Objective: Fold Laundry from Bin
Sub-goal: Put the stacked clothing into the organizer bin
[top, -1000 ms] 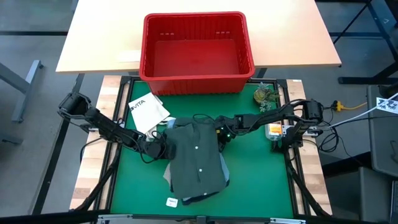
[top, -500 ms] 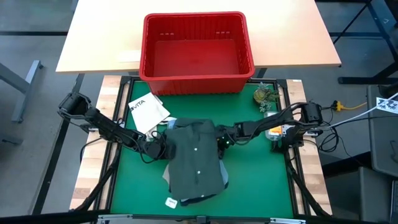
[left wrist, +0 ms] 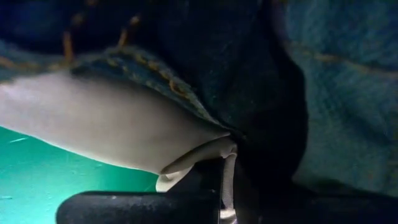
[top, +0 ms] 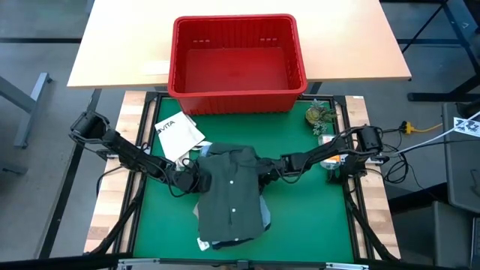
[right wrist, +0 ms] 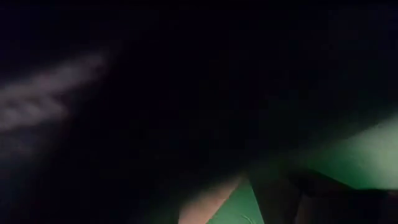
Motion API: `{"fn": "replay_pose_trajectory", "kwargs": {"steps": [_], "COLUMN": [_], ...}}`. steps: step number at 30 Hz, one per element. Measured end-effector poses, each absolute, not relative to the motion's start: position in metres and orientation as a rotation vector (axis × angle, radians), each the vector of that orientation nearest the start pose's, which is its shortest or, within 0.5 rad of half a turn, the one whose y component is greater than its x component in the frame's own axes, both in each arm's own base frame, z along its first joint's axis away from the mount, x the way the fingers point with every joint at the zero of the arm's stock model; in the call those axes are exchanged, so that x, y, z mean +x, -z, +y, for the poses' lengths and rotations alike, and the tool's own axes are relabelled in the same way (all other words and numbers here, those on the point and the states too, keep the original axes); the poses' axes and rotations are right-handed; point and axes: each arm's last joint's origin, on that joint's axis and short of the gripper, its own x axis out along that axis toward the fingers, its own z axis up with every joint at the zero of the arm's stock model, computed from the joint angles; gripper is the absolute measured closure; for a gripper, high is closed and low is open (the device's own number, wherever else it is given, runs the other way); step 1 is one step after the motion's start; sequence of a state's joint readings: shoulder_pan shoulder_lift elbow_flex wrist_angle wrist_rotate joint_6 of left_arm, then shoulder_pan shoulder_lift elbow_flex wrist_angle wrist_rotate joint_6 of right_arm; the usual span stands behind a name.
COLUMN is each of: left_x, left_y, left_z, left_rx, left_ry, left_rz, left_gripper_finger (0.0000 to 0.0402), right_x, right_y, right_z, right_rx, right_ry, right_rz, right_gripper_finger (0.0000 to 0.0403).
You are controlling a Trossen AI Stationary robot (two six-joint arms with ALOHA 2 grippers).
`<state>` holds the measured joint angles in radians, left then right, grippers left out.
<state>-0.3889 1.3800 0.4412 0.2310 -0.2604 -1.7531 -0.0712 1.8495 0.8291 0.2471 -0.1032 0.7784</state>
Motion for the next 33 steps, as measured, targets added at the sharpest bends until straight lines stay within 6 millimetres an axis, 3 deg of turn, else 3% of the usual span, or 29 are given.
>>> {"fn": "replay_pose_trajectory", "kwargs": {"steps": [11, 20, 26, 33], "left_x": [0.221, 0.221, 0.223, 0.227], "left_y": [-0.138, -0.138, -0.141, -0.146], "left_z": [-0.083, -0.083, -0.084, -0.085], "left_rx": [-1.459, -1.509, -1.535, -1.560], "left_ry": [-0.472, -0.481, -0.447, -0.406], "left_rz": [0.588, 0.582, 0.556, 0.501], "left_gripper_finger": [0.0390, 0.0390, 0.0390, 0.0390], "right_x": [0.347, 0.356, 0.355, 0.355], "right_y": [-0.089, -0.098, -0.111, -0.124], "right_z": [-0.018, -0.017, -0.021, -0.031], "right_rx": [0.823, 0.839, 0.879, 0.894], "right_ry": [0.230, 0.123, 0.076, 0.057], "right_rz": [0.752, 0.645, 0.623, 0.587], "right_gripper_finger": [0.0246, 0.0386, 0.0364, 0.0390]}}
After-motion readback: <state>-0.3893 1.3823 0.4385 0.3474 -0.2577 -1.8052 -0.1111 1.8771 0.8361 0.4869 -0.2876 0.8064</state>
